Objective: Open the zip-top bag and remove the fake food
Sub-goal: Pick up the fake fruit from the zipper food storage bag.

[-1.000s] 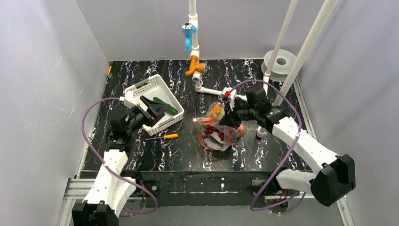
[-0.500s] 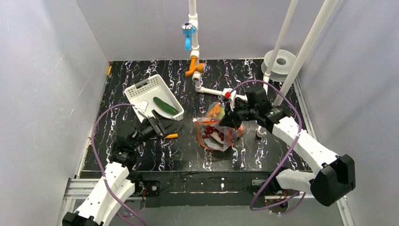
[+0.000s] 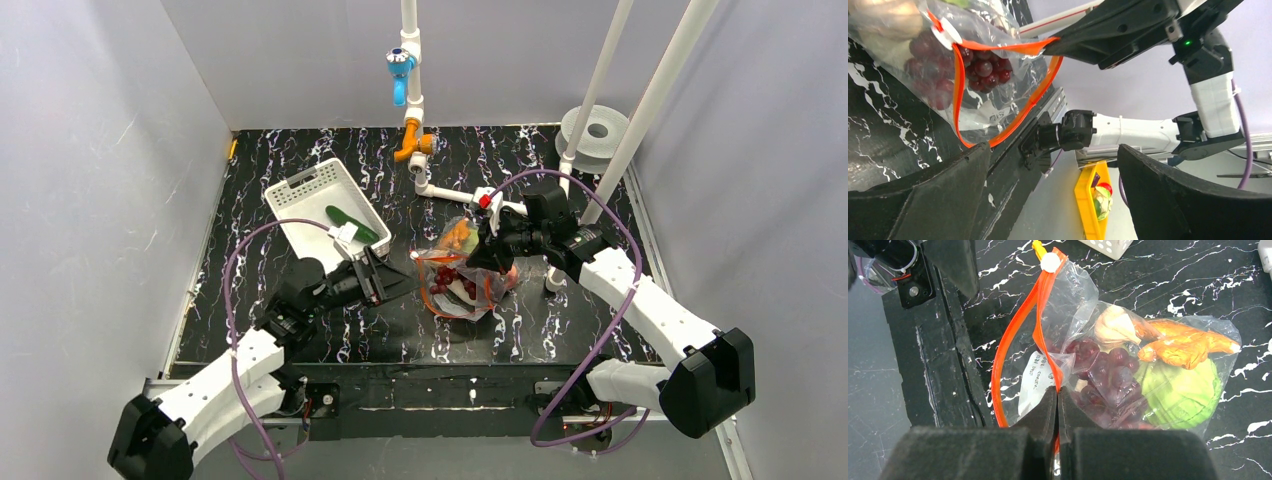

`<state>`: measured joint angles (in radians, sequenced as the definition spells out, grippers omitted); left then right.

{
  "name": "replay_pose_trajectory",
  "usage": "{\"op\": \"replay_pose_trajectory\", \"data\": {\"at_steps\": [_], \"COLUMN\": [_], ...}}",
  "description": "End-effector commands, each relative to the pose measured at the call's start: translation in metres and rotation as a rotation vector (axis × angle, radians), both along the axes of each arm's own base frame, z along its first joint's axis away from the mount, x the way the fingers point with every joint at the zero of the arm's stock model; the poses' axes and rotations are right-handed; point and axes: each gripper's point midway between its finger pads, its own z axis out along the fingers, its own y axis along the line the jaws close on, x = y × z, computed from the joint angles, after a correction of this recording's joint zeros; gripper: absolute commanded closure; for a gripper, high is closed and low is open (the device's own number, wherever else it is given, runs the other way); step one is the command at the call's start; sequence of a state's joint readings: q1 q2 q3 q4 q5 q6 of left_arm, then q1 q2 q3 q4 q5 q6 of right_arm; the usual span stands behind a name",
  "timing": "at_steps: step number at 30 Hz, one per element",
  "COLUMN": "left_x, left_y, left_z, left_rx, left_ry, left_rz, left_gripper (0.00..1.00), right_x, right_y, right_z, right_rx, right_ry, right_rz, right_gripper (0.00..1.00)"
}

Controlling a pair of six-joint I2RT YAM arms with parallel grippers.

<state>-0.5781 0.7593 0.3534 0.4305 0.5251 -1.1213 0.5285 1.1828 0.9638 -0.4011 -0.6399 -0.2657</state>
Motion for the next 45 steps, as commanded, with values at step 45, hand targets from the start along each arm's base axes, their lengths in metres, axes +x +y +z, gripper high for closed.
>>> {"op": "replay_pose_trajectory", "data": {"at_steps": [45], "left_x": [0.034], "left_y": [-0.098], "left_z": [-0.073], "left_rx": [0.378], "left_ry": [0.192], "left_rz": [0.308], "left_gripper": [0.39], "right_x": [-0.003], "right_y": [0.002], "right_z": [0.010], "right_rx": [0.040], "right_ry": [-0.016], "right_rz": [0.023], "right_gripper": [0.99]}}
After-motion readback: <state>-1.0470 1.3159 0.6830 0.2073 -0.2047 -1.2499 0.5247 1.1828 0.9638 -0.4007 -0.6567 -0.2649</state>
